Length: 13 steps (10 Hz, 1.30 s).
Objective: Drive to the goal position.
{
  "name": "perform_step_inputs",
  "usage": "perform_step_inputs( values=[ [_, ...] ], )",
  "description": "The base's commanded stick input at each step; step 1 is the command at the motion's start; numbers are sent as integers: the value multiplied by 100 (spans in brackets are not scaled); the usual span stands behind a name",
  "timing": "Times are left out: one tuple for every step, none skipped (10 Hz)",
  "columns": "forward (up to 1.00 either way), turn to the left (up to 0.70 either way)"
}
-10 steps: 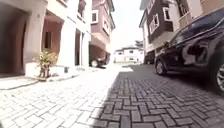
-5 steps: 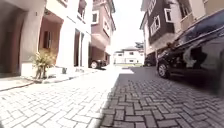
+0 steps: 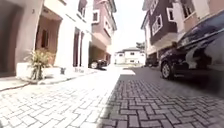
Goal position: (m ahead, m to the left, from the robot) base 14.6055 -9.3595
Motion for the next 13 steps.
perform_step_inputs(
  values=[
    [50,0],
    [50,0],
    [50,0],
    [50,0],
    [50,0],
    [50,0],
    [50,0],
    [50,0],
    [50,0],
    [50,0],
    [50,0],
    [50,0],
    [50,0]
  ],
)
